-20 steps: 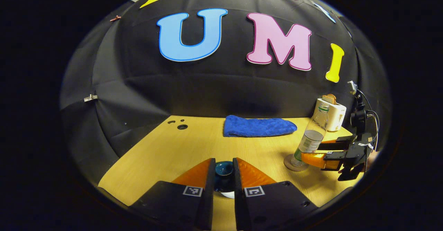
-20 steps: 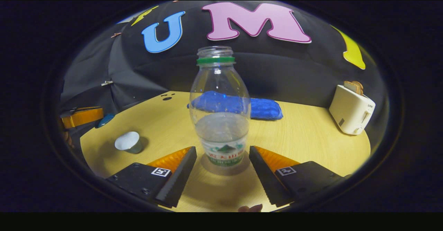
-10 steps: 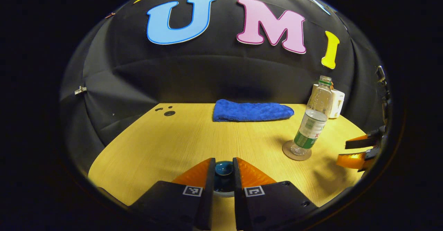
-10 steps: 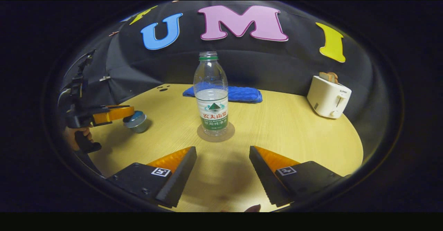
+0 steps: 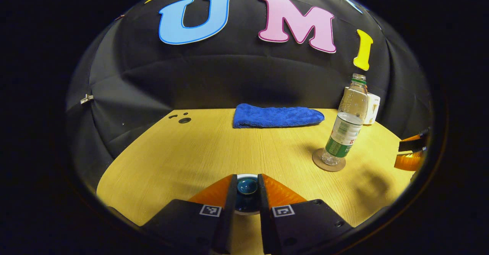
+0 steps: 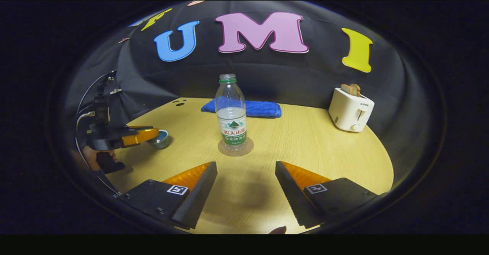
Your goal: Open the teacup lid with one hand, grasp the water bottle and pour water into the teacup with the other hand; after pouring, place the water bottle on the coaster and then close the teacup lid.
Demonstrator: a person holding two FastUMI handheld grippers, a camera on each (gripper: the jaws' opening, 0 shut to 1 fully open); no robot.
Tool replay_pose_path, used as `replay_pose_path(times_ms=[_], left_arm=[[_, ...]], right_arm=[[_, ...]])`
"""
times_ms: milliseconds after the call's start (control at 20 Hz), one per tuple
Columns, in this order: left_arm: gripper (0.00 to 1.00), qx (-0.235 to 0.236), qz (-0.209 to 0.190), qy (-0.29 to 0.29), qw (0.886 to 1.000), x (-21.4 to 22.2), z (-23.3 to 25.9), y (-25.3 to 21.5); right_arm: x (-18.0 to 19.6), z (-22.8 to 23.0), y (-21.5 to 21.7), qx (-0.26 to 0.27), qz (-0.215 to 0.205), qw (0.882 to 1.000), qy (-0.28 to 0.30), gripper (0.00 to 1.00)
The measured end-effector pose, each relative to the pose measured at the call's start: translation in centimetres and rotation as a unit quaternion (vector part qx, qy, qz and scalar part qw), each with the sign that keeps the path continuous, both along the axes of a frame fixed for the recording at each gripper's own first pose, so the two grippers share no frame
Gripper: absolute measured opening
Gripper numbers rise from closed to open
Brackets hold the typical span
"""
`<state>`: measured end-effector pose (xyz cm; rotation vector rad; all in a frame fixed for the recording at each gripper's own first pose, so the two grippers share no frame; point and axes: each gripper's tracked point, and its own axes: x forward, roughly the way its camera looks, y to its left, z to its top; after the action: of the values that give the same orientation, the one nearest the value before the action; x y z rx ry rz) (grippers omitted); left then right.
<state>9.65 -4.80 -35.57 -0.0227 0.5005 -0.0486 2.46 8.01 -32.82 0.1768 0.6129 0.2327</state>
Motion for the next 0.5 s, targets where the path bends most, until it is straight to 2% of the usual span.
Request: replay_pose_path(times_ms=[100, 150, 500], left_arm=[[0.36, 0.001, -0.002, -0.007, 1.0, -0.1, 0.7, 0.0], [0.34, 0.001, -0.004, -0.01, 1.0, -0.1, 0.9, 0.1], [0.46, 0.006, 0.001, -0.026, 1.0, -1.1, 4.8, 1.1]], right_arm=[[0.2, 1.1, -0.2, 0.002, -0.002, 1.0, -0.009, 0.95], [0.4, 1.6, -0.2, 0.001, -0.002, 1.0, -0.012, 0.95], [0.3, 7.0, -0.3, -0.002, -0.001, 0.999, -0.048, 0.95]])
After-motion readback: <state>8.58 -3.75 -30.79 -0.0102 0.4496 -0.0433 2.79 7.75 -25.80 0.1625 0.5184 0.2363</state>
